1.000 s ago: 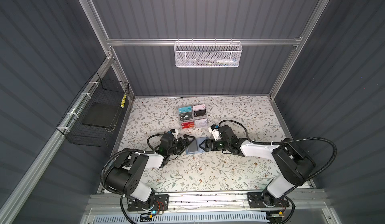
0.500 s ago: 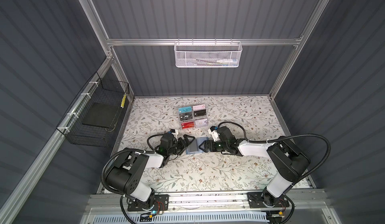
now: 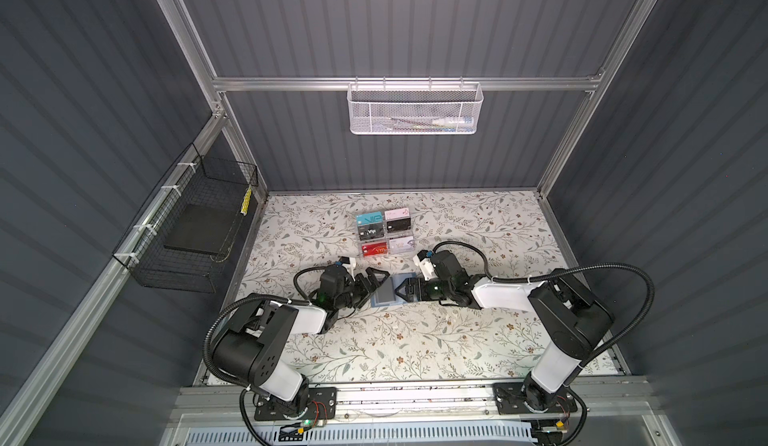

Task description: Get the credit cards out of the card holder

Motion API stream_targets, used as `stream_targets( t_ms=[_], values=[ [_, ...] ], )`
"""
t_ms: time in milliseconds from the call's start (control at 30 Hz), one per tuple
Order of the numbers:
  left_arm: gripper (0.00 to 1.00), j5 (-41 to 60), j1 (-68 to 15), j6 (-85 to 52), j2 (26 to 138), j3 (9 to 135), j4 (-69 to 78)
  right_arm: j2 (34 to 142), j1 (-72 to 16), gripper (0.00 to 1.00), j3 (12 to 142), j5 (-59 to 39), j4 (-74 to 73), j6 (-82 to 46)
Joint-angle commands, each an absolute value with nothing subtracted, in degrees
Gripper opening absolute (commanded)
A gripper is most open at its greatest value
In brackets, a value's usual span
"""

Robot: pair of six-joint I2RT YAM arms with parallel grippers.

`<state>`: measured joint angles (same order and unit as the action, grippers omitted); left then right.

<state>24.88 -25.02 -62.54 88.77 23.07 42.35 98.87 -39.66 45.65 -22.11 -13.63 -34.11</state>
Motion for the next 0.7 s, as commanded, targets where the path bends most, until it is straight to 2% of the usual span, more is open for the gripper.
stream_targets(
  t_ms=[0,233,500,667],
  values=[
    [1.0,26.2,-24.8,-63.2,89.2,23.1,43.0,100.0,-40.0,0.99,46.5,-22.2,-12.8,-34.4],
    [1.0,25.7,-24.7,-63.0,87.9,22.7,42.2,100.1,-40.0,0.99,46.5,-22.2,-12.7,-34.4],
    [1.0,21.8,-24.7,-56.8,80.1,24.9,28.6,99.9,-40.0,0.99,46.5,-22.2,-12.6,-34.3],
    [1.0,23.3,-25.0,-57.9,82.0,25.3,30.9,100.0,-40.0,0.99,46.6,-22.3,-12.6,-34.4]
  ],
)
